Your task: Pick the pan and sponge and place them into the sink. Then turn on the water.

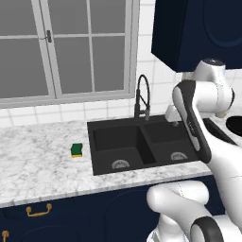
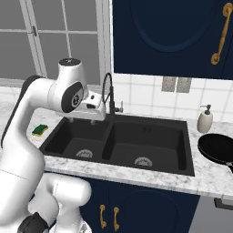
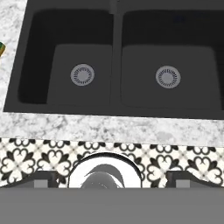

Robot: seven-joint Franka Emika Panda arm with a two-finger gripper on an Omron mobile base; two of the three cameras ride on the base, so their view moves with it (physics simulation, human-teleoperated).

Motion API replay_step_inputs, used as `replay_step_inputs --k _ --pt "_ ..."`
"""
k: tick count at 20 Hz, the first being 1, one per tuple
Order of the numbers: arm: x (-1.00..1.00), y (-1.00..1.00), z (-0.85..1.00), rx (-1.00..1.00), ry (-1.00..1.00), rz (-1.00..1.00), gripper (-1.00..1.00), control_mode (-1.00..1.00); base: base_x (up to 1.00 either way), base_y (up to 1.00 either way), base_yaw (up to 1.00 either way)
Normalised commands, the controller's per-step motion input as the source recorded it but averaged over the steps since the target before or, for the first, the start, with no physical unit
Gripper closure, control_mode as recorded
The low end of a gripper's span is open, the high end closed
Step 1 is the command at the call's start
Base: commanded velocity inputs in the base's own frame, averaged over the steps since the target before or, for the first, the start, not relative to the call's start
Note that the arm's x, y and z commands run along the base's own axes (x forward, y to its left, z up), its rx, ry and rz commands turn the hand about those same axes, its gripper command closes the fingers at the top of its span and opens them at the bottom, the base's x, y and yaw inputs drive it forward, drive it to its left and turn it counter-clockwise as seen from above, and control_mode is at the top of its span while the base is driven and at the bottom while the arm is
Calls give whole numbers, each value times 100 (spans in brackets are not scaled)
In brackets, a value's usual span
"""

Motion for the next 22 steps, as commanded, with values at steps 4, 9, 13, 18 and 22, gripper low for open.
replay_step_inputs --k 4,9,13,18,22 --pt "0 -58 -25 -1 5 0 -100 -100 0 0 0" --pt "1 -65 -22 0 4 0 -100 -100 0 0 0" --pt "8 -66 -32 0 3 0 -100 -100 0 0 0" --pt "9 -79 -34 0 2 0 -100 -100 0 0 0" --pt "19 -76 -28 0 3 0 -100 -100 0 0 0"
